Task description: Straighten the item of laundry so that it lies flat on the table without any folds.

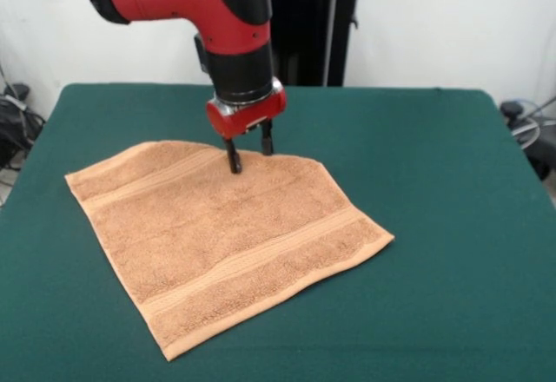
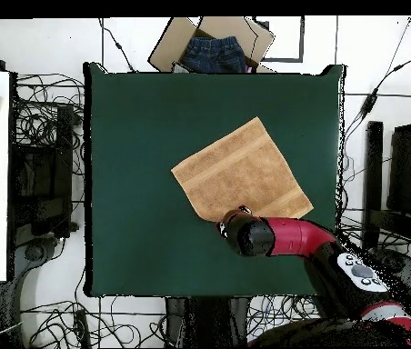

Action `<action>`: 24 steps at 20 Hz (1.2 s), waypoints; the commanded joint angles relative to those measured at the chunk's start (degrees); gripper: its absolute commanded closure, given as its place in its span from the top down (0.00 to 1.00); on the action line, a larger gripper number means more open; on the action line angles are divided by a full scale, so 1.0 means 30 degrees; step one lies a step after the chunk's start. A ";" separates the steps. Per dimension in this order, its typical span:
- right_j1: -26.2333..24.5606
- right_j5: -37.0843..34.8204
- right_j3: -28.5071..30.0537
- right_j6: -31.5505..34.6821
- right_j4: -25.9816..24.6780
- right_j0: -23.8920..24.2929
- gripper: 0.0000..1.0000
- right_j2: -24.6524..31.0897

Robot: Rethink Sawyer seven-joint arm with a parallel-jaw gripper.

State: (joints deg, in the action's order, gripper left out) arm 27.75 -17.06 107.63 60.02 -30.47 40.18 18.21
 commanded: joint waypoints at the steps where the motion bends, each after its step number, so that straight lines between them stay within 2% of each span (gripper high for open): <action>1: -0.1411 0.1780 -0.1816 0.2901 -0.0982 -0.0743 1.00 -0.0820; 10: -0.2072 0.2153 -0.2331 0.2761 -0.0820 -0.1100 1.00 -0.1133; 16: -0.2211 0.1590 -0.2243 0.2300 -0.0750 -0.0678 1.00 -0.0783; 24: -0.2600 0.2580 -0.2254 0.2448 -0.0967 -0.0427 1.00 -0.0668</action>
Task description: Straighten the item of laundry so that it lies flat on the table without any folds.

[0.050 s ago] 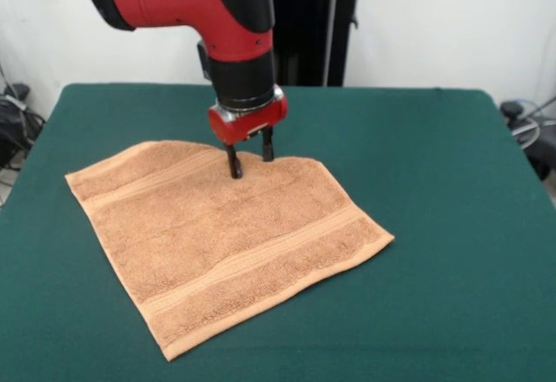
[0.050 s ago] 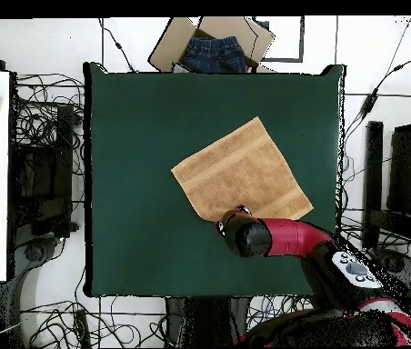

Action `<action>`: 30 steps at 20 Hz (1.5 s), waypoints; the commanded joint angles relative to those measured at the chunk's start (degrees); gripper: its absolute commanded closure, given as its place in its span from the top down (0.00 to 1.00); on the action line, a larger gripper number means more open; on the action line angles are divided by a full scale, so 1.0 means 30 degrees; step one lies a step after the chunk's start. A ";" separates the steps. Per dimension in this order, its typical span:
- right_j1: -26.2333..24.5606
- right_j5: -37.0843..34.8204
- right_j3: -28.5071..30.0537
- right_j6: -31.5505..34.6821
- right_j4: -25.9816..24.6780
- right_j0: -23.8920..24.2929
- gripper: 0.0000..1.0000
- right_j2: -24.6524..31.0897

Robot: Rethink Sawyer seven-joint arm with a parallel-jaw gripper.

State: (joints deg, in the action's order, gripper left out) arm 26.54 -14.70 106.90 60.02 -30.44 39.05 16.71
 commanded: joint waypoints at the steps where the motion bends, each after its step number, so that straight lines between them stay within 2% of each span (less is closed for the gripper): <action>1: -0.2237 0.1877 -0.1971 0.2289 -0.1058 0.0121 1.00 0.0023; 2: -0.2276 0.1960 -0.1933 0.2129 -0.1142 0.0296 0.00 0.0215; 13: -0.2320 0.2346 -0.1860 0.2273 -0.1189 0.0296 0.00 0.0130; 19: -0.1909 0.1516 -0.1687 0.2631 -0.0679 0.0000 0.00 -0.0247; 22: -0.0231 0.0687 -0.0398 0.2828 -0.0271 0.0139 0.00 -0.0293; 26: 0.3918 -0.2173 0.2245 0.2373 0.1432 0.1253 0.00 0.0810; 30: 0.5410 -0.3654 0.2952 0.1659 0.2467 0.2133 0.00 0.1530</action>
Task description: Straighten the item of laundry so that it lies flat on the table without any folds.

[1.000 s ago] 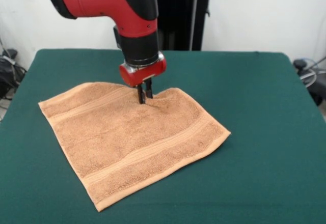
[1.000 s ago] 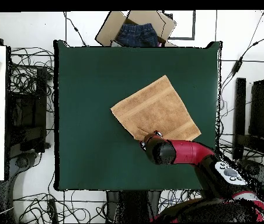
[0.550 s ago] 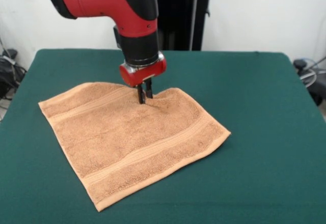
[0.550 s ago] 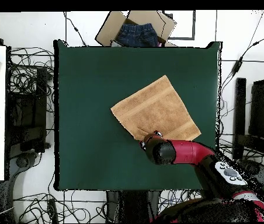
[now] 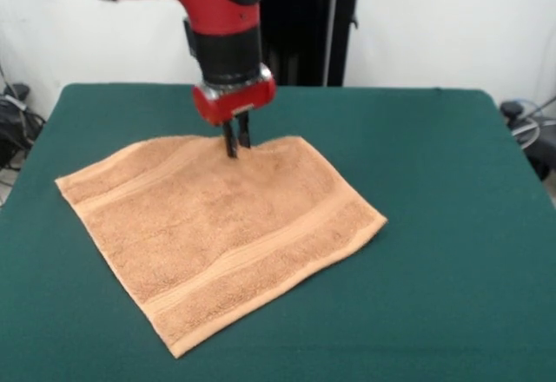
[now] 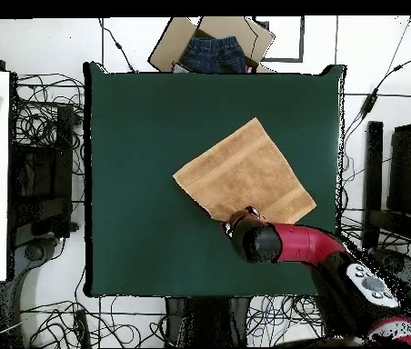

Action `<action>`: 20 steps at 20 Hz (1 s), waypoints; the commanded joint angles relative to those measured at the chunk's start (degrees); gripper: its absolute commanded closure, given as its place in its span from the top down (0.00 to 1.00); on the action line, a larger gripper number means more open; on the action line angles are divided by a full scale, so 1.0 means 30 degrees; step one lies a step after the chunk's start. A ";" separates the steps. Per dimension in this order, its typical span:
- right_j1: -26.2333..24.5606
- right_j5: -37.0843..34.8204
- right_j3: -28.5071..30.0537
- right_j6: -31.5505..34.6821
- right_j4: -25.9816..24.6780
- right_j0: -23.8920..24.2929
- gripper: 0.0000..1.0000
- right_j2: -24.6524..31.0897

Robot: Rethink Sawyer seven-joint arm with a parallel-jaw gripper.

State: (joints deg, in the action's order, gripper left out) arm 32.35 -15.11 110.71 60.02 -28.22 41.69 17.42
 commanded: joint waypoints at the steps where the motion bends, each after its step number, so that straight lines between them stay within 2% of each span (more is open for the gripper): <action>1: 0.3658 -0.3499 0.1859 0.1566 0.1863 0.1569 0.00 0.1490; 5: 0.4217 -0.2747 0.2622 0.1581 0.2157 0.2645 0.00 0.2171; 9: 0.4176 -0.3257 0.2553 0.1593 0.1930 0.2202 0.00 0.1495; 11: 0.4184 -0.3009 0.2778 0.1529 0.1865 0.2473 0.00 0.1746; 20: 0.5321 -0.4607 0.2979 0.1496 0.2626 0.2383 0.00 0.1697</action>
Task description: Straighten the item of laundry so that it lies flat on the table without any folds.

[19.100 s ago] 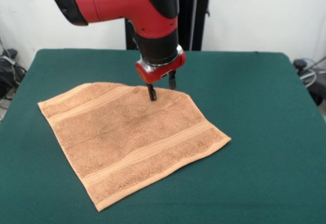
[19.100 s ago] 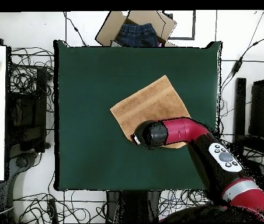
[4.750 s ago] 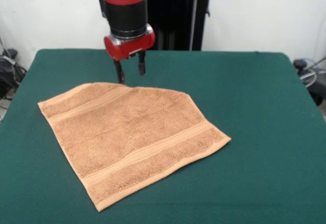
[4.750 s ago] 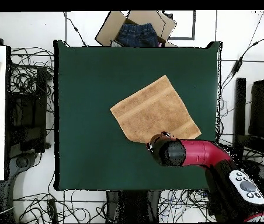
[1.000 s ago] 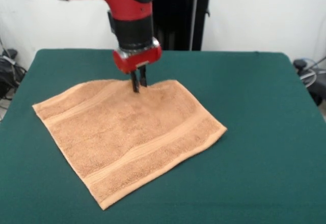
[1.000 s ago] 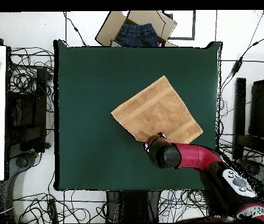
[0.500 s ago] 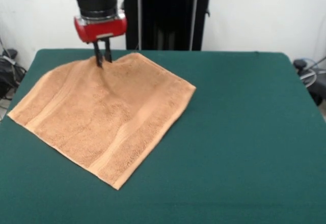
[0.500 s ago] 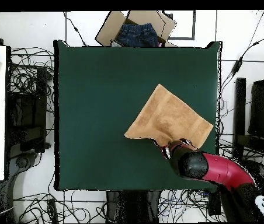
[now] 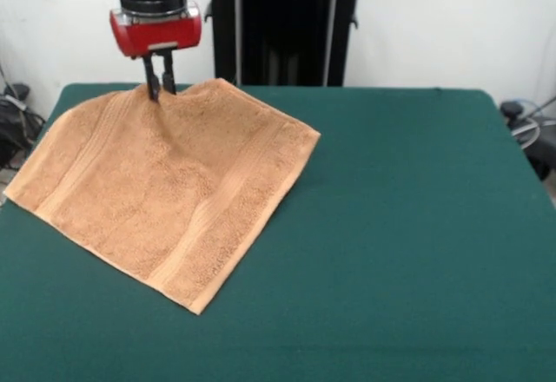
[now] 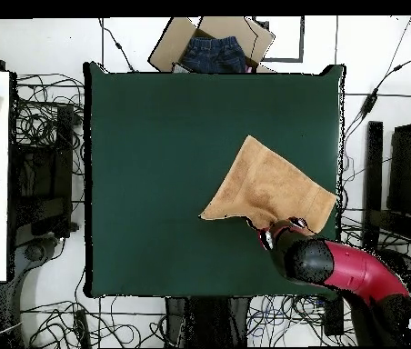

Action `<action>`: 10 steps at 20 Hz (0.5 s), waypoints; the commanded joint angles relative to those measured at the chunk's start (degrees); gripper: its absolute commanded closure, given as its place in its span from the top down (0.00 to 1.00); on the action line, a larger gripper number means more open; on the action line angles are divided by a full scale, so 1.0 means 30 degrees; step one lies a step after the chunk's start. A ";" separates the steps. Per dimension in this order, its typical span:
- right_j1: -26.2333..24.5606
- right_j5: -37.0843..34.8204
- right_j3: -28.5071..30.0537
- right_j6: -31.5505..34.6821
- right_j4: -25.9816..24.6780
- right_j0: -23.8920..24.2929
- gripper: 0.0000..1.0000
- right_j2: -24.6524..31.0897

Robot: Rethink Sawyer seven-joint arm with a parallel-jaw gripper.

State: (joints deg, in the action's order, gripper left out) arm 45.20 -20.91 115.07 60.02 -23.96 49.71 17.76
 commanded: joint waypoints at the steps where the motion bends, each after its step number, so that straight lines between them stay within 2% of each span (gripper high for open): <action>1: 0.1270 -0.2858 0.1553 0.1428 0.1300 -0.0302 0.00 0.1601; 10: 0.2147 -0.3894 0.1735 0.1007 0.1908 -0.0162 0.00 0.1679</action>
State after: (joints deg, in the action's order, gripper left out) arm 49.21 -27.10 116.68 60.02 -21.10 49.71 17.77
